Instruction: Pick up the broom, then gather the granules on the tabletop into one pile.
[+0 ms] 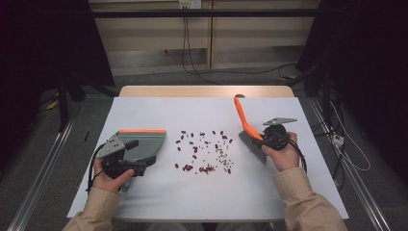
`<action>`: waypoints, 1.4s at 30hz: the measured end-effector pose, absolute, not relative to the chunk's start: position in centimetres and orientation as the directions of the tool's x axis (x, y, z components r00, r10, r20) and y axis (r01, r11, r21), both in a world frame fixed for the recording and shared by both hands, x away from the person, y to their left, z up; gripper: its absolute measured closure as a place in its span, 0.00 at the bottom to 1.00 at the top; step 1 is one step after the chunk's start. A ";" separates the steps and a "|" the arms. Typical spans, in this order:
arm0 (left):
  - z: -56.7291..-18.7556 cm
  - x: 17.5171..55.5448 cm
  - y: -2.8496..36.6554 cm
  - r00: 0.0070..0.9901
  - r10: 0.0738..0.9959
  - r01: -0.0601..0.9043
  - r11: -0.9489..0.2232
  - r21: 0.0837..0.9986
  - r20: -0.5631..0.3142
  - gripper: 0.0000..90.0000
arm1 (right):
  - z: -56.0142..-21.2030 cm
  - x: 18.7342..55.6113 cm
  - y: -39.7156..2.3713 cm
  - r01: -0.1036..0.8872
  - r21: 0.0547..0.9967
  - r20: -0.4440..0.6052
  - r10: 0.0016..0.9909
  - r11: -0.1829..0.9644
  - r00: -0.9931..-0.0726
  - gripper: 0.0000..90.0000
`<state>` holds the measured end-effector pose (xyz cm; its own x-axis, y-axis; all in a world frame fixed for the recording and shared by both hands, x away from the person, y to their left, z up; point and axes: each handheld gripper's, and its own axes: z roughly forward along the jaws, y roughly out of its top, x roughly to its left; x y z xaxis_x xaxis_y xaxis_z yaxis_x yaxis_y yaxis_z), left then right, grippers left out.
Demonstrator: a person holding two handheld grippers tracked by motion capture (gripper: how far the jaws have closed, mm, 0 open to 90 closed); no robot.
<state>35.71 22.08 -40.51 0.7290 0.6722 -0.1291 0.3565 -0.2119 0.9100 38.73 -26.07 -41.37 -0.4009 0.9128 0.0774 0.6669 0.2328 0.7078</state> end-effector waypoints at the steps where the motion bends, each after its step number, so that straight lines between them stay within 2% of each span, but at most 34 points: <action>1: -40.5 35.7 22.1 0.730 0.672 0.357 -0.216 0.909 -0.127 0.08 | -41.3 38.8 -26.2 0.664 0.711 0.084 0.910 0.230 -0.405 0.79; 7: -40.7 36.0 22.2 0.727 0.673 0.364 -0.212 0.907 -0.134 0.08 | -41.0 39.3 -26.4 0.628 0.758 0.112 0.914 0.176 -0.391 0.79; 18: -40.8 36.2 22.1 0.730 0.668 0.368 -0.213 0.905 -0.140 0.08 | -40.6 41.7 -25.7 0.559 0.806 0.075 0.904 0.193 -0.420 0.79; 28: -40.8 36.0 22.2 0.728 0.671 0.371 -0.213 0.904 -0.141 0.08 | -41.4 43.2 -25.4 0.536 0.823 0.056 0.913 0.187 -0.405 0.79; 35: -40.9 36.1 22.2 0.732 0.667 0.371 -0.218 0.903 -0.140 0.08 | -41.8 44.6 -24.3 0.518 0.825 0.015 0.907 0.227 -0.422 0.79; 42: -40.9 36.0 22.4 0.726 0.672 0.377 -0.208 0.903 -0.148 0.08 | -42.8 45.5 -22.5 0.497 0.805 -0.079 0.888 0.325 -0.453 0.79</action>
<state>36.03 22.45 -40.89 0.7258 0.6717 -0.1484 0.3768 -0.2077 0.9027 45.48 -22.52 -42.77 -0.4525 0.8882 -0.0792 0.4967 0.3248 0.8049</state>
